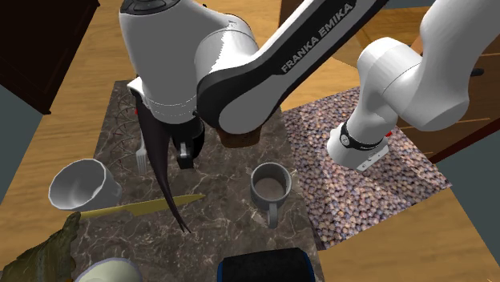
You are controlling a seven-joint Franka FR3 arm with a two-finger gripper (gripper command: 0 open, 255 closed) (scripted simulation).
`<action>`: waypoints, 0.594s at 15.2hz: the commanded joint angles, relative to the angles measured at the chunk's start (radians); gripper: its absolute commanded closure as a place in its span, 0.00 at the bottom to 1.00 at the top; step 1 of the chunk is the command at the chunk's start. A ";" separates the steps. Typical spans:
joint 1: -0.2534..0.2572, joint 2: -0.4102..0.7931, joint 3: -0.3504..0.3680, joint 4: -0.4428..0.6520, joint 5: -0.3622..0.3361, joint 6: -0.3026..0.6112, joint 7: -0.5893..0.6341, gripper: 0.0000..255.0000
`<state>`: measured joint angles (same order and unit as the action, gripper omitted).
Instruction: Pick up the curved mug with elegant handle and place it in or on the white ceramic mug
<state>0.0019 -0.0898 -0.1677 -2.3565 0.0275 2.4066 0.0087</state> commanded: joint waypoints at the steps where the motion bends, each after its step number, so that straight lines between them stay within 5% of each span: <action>1: -0.001 -0.018 0.001 0.011 -0.005 -0.027 0.004 1.00; 9: -0.002 -0.071 0.004 0.069 -0.019 -0.138 0.016 1.00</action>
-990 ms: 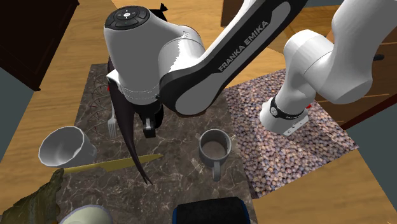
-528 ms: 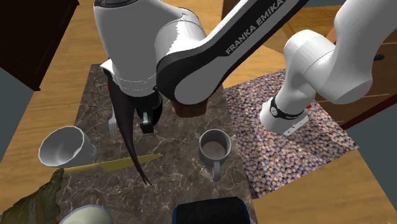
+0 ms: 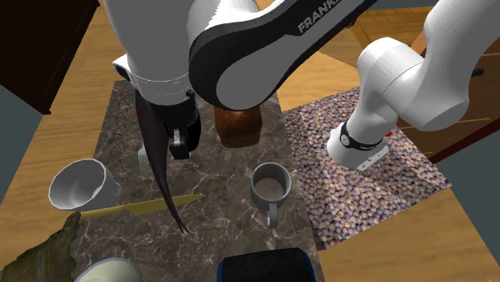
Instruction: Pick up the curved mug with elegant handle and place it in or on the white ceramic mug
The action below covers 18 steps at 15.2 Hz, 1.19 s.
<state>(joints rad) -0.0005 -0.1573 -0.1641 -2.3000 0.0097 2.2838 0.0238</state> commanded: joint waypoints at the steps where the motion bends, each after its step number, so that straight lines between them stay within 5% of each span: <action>1: 0.000 -0.009 0.001 0.021 -0.002 -0.029 0.002 1.00; 18: 0.000 -0.069 0.008 0.185 -0.013 -0.251 0.016 1.00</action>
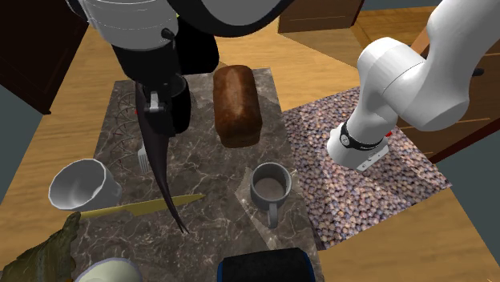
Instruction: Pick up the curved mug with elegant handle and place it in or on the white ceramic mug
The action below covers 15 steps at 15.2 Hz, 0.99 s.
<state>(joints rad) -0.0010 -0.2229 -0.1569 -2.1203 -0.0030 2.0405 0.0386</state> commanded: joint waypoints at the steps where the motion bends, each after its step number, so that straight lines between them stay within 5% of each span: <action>1: 0.006 -0.032 0.014 -0.021 -0.005 -0.011 0.022 1.00; 15: 0.104 -0.378 0.231 -0.265 0.033 -0.111 0.314 1.00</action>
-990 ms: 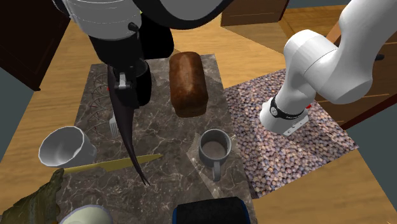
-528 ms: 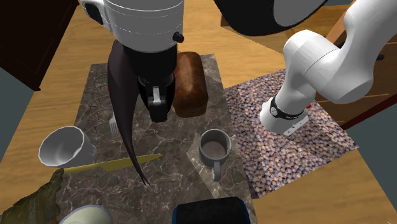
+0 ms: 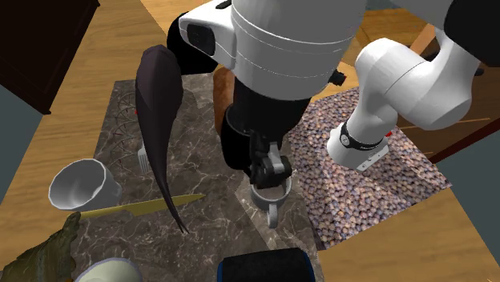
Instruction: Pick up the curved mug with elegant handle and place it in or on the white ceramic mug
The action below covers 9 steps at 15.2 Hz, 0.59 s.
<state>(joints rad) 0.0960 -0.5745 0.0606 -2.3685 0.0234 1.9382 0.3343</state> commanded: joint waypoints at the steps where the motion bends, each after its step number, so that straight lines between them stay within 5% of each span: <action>1: 0.016 -0.045 0.031 -0.025 0.014 -0.019 0.040 1.00; 9: 0.046 -0.093 0.086 -0.110 0.044 0.019 0.102 1.00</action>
<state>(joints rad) 0.1411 -0.6673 0.1450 -2.4682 0.0665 1.9462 0.4352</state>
